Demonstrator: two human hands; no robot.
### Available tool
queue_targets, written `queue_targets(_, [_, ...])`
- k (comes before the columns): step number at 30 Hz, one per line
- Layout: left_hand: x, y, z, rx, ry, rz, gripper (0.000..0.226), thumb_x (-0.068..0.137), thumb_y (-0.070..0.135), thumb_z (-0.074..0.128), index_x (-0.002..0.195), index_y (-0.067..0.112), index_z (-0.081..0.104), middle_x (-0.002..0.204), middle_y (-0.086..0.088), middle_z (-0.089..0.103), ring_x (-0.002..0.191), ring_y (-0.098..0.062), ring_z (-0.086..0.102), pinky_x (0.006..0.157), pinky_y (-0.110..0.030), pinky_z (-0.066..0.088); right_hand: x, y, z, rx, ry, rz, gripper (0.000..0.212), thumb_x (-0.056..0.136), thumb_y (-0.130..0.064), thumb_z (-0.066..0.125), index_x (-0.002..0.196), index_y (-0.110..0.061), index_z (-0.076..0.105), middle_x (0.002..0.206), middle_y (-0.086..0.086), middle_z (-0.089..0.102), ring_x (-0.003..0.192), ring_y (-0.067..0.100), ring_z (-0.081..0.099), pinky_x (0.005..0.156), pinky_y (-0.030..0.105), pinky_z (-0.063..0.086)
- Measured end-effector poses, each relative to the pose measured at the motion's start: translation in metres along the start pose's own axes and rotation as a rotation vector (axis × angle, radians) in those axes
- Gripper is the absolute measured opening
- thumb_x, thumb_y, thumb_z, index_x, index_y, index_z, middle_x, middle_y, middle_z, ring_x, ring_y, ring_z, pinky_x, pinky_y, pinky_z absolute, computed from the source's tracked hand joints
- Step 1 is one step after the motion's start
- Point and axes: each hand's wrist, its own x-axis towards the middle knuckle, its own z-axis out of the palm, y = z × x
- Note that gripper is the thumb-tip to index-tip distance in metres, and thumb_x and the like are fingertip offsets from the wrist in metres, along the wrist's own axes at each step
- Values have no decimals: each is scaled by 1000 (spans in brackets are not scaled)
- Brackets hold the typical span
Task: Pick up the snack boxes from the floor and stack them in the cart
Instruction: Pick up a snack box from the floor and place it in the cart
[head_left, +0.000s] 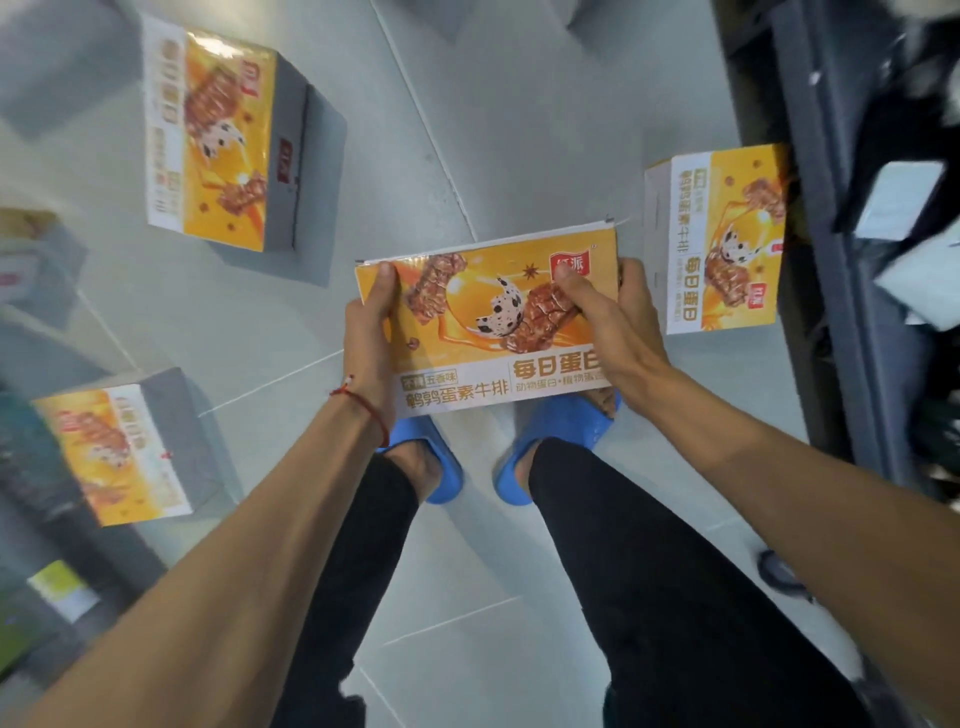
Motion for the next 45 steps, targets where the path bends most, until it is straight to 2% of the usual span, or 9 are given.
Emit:
queue_targets(5, [-114, 53, -12, 24, -21, 81, 77, 93, 60, 54, 137, -4, 53, 116, -23, 72, 96, -39, 74, 66, -35, 61, -95, -61, -26, 98, -34, 15, 52, 96, -51, 65, 134, -23, 43, 110, -15, 66, 92, -1, 69, 78, 23, 52])
queue_targets(10, [-227, 100, -28, 100, -87, 146, 67, 98, 56, 49, 126, -4, 59, 107, -19, 75, 79, -27, 77, 66, -34, 60, -198, -123, -59, 135, -39, -7, 44, 98, -49, 63, 129, -29, 40, 112, -17, 63, 97, 0, 67, 77, 21, 50])
queue_targets(14, [-318, 135, -37, 141, -104, 185, 88, 82, 69, 59, 131, -3, 53, 109, -18, 75, 94, -36, 75, 85, -48, 62, -274, -167, -84, 185, -46, -34, 46, 98, -49, 63, 130, -30, 36, 115, -16, 62, 98, -1, 66, 79, 20, 50])
queue_targets(17, [-379, 159, -42, 145, -130, 263, 86, 83, 66, 58, 131, -5, 56, 113, -22, 74, 102, -44, 71, 92, -54, 58, -322, -193, -100, 225, -34, -61, 56, 93, -54, 68, 132, -29, 38, 125, -8, 64, 111, 12, 67, 101, 40, 53])
queue_targets(21, [-444, 180, -48, 120, -151, 318, 88, 81, 67, 64, 138, 0, 53, 119, -21, 72, 107, -43, 70, 96, -58, 55, -378, -226, -120, 303, -34, -99, 67, 89, -57, 73, 138, -26, 40, 128, -4, 66, 116, 16, 67, 109, 49, 49])
queue_targets(30, [-528, 200, -44, 56, -188, 348, 85, 76, 56, 70, 139, 1, 53, 119, -22, 71, 97, -36, 73, 71, -37, 62, -452, -247, -147, 503, -31, -172, 68, 72, -61, 80, 131, -36, 56, 127, -2, 72, 118, 23, 69, 108, 54, 50])
queue_targets(35, [-534, 201, -42, 136, -206, 356, 93, 71, 73, 71, 134, 6, 57, 110, -16, 76, 94, -35, 75, 74, -40, 63, -466, -240, -144, 684, 87, -118, 118, 58, -81, 82, 154, -28, 39, 146, 6, 60, 125, 26, 65, 108, 56, 50])
queue_targets(41, [-531, 205, -46, 321, -324, 310, 115, 48, 84, 76, 137, 14, 53, 111, -15, 76, 95, -35, 76, 86, -52, 61, -509, -212, -124, 832, 299, -88, 111, 61, -80, 80, 151, -29, 41, 140, 5, 65, 119, 24, 69, 106, 55, 52])
queue_targets(45, [-535, 201, -50, 485, -383, 336, 66, 83, 62, 67, 128, 16, 53, 104, -12, 75, 73, -18, 77, 57, -29, 59, -545, -184, -94, 1018, 409, -48, 74, 87, -50, 72, 148, -21, 42, 110, 8, 79, 103, 29, 76, 101, 60, 54])
